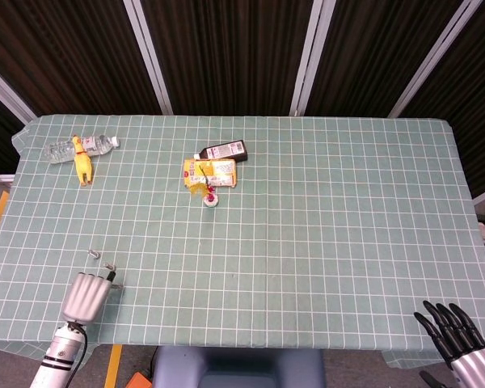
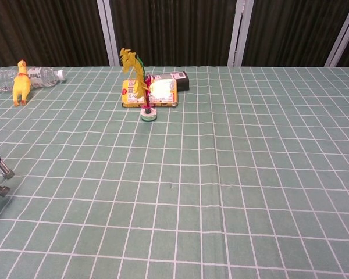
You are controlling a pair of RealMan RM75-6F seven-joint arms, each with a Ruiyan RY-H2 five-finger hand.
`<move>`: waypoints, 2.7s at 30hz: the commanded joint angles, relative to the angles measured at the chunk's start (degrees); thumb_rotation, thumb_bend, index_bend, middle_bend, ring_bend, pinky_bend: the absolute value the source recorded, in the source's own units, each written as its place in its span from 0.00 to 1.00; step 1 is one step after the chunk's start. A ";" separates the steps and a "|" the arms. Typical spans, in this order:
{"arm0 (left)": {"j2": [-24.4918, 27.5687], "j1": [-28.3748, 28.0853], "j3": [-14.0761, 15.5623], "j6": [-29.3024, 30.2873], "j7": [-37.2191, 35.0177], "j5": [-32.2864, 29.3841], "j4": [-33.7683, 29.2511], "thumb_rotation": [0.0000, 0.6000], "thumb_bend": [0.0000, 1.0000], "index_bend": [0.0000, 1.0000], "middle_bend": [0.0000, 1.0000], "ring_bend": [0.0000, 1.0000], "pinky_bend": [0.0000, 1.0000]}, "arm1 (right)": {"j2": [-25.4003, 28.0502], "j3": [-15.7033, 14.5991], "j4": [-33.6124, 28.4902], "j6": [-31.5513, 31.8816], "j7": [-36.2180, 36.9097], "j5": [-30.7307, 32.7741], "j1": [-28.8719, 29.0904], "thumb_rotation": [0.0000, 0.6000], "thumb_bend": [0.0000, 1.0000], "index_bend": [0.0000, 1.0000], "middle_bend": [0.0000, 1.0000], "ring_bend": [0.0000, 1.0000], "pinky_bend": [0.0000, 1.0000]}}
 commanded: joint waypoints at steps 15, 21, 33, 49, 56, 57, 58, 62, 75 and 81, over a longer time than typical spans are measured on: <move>1.41 -0.53 0.89 -3.56 20.22 -3.98 -6.69 1.00 0.56 0.55 1.00 1.00 1.00 | 0.28 -0.03 -0.02 0.09 0.77 0.25 -0.07 1.00 0.18 0.00 0.00 0.00 0.00; 0.99 -0.73 1.36 -3.48 21.21 -3.83 -6.56 1.00 0.56 0.54 1.00 1.00 1.00 | 0.36 -0.07 -0.12 -0.16 0.80 0.18 0.03 1.00 0.18 0.00 0.00 0.00 0.00; 0.46 -1.07 1.82 -2.88 20.75 -2.88 -6.43 1.00 0.56 0.52 1.00 1.00 1.00 | 0.52 -0.06 -0.03 0.08 1.22 0.21 -0.02 1.00 0.18 0.00 0.00 0.00 0.00; 0.60 -1.34 2.26 -2.18 20.07 -1.57 -6.21 1.00 0.51 0.42 1.00 1.00 1.00 | 0.51 -0.03 -0.02 0.01 1.13 0.24 -0.07 1.00 0.18 0.00 0.00 0.00 0.00; 4.01 -0.02 3.11 1.34 17.28 0.81 -11.13 1.00 0.47 0.37 1.00 1.00 1.00 | 0.57 0.03 0.04 0.27 1.33 0.32 -0.15 1.00 0.18 0.00 0.00 0.00 0.00; 5.10 0.46 3.36 2.53 16.00 1.53 -12.43 1.00 0.46 0.36 1.00 1.00 1.00 | 0.59 0.07 0.04 0.37 1.43 0.38 -0.17 1.00 0.18 0.00 0.00 0.00 0.00; 6.71 1.26 3.69 4.39 13.58 2.47 -14.34 1.00 0.45 0.35 1.00 1.00 1.00 | 0.61 0.10 0.06 0.49 1.55 0.45 -0.20 1.00 0.18 0.00 0.00 0.00 0.00; 11.15 3.61 4.77 11.09 -0.42 6.56 -18.35 1.00 0.43 0.22 0.89 0.94 1.00 | 0.61 0.12 0.04 0.17 1.51 0.63 -0.14 1.00 0.18 0.00 0.00 0.00 0.00; 27.53 7.01 11.69 12.29 -48.78 5.11 -19.10 1.00 0.39 0.01 0.00 0.00 0.07 | 1.85 1.76 -4.56 -6.28 0.82 6.91 2.08 1.00 0.18 0.00 0.00 0.00 0.00; 27.27 7.29 10.54 11.78 -48.57 5.69 -18.13 1.00 0.39 0.00 0.00 0.00 0.06 | 1.69 1.88 -4.62 -6.56 0.08 7.17 2.02 1.00 0.18 0.00 0.00 0.00 0.00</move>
